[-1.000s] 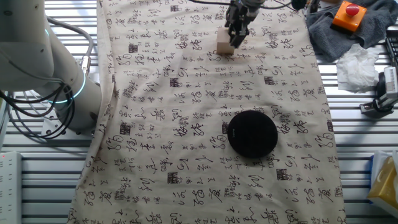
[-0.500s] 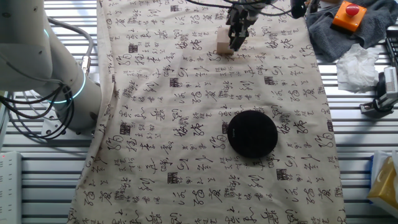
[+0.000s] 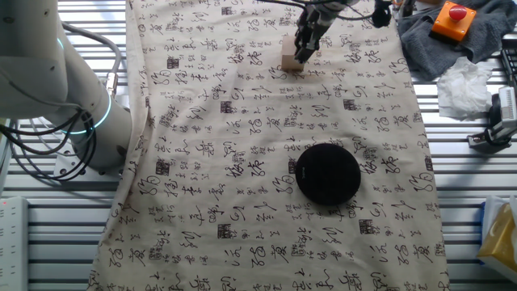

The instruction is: Place the block on the scale

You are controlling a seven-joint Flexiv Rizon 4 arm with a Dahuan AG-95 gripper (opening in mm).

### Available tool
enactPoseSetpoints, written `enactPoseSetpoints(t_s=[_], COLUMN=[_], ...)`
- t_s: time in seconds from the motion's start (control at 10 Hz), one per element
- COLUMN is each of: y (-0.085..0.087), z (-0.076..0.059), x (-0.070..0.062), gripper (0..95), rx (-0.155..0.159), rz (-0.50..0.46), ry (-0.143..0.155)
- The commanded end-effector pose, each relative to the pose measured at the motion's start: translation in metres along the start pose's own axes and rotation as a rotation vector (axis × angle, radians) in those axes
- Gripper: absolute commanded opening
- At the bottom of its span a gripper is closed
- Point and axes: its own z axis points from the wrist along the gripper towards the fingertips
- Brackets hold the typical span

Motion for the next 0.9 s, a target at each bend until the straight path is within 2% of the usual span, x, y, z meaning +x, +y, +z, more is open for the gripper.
enactPoseSetpoints(t_s=[0.1,0.4,0.5,0.8,0.9], y=[-0.001,0.004,0.011,0.021,0.021], z=[0.001,-0.006,-0.007,-0.004,-0.004], x=[-0.002,0.002,0.005,0.005,0.005], gripper=[57.0,57.0,57.0,57.0,57.0], rx=[0.011,0.016,0.018,0.021,0.049], rz=[-0.037,-0.067,-0.066,-0.060,-0.071], ry=[0.001,0.010,0.011,0.005,0.003])
